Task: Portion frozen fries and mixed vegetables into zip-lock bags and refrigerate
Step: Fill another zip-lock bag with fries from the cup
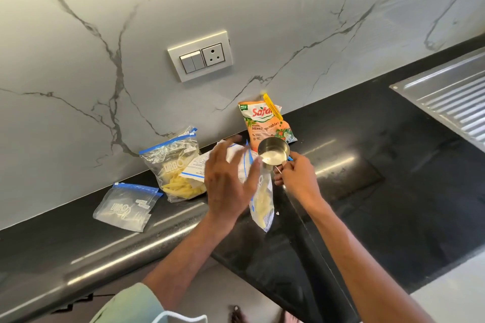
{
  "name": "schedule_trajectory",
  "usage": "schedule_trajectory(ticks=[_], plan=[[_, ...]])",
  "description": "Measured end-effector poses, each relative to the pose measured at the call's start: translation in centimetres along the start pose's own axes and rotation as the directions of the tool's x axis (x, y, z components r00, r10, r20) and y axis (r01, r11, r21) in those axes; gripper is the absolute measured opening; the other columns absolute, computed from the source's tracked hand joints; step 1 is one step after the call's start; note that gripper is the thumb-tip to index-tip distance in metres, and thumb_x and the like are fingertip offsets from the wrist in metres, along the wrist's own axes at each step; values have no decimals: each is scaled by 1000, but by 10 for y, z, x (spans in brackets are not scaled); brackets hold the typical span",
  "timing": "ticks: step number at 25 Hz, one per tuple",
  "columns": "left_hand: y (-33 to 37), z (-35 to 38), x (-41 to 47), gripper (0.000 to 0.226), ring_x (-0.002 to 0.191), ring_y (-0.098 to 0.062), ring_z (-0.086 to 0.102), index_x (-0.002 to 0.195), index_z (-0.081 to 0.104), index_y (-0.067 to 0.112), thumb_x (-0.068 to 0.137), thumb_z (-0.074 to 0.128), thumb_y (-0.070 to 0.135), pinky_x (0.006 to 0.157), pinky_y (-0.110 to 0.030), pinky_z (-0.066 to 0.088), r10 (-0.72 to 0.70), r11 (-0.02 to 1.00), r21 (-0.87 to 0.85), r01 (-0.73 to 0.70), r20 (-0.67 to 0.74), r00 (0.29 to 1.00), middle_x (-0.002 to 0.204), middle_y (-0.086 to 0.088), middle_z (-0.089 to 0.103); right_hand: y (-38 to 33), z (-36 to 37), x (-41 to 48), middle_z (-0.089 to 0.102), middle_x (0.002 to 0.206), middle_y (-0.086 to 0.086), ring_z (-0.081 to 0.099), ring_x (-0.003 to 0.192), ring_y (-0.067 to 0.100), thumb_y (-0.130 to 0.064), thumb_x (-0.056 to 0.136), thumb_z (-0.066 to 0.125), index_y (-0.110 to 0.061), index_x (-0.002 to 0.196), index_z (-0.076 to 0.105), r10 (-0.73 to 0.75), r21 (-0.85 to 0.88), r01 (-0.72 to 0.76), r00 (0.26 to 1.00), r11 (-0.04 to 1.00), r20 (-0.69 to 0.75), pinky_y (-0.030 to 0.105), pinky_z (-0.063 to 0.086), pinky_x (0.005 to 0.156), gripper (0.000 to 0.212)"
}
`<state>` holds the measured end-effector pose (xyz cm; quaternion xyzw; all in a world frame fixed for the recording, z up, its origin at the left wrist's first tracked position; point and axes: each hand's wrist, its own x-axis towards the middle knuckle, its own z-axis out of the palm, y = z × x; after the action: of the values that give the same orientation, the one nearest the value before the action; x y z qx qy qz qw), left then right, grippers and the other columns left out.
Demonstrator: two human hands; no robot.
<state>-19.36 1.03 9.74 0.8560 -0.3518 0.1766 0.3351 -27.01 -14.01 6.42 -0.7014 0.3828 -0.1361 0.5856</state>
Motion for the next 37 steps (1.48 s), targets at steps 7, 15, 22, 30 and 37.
schedule_trajectory(ticks=[7,15,22,30,37], plan=[[-27,-2,3,25,68,-20,65,77,73,18,99,63,25,64,-31,49,-442,802,-124,585,536,720,68,2,70,41,6,2,73,87,5,75,75,20,6,98,52,-8,122,63,116,-138,-123,992,983,-55,47,64,84,29],[-48,-55,-43,29,56,-10,52,68,64,17,97,68,21,55,-35,40,-301,839,-274,471,488,819,60,2,60,67,2,-3,72,103,10,73,81,17,-1,101,58,-9,151,46,206,-214,-205,978,955,-19,32,63,74,52],[-64,-78,-38,6,84,-13,71,101,70,24,97,69,28,72,-27,58,-340,785,-306,538,514,787,93,8,74,60,12,-8,63,131,11,62,117,25,-22,97,70,-11,147,47,-39,-609,-58,989,791,-145,38,53,95,56],[-102,-51,12,71,80,-26,78,113,67,8,86,60,74,64,-36,64,-656,207,53,977,748,99,92,-11,79,17,51,12,62,128,-2,62,101,8,-29,92,78,-24,142,52,-137,-283,128,991,951,-9,32,55,88,57],[-70,-11,74,22,86,-28,75,94,72,10,101,61,29,86,-49,61,-634,492,-330,805,498,592,98,-14,77,35,10,22,69,110,-1,70,97,15,-26,98,72,-18,133,59,94,91,-82,986,992,-141,38,61,86,38]])
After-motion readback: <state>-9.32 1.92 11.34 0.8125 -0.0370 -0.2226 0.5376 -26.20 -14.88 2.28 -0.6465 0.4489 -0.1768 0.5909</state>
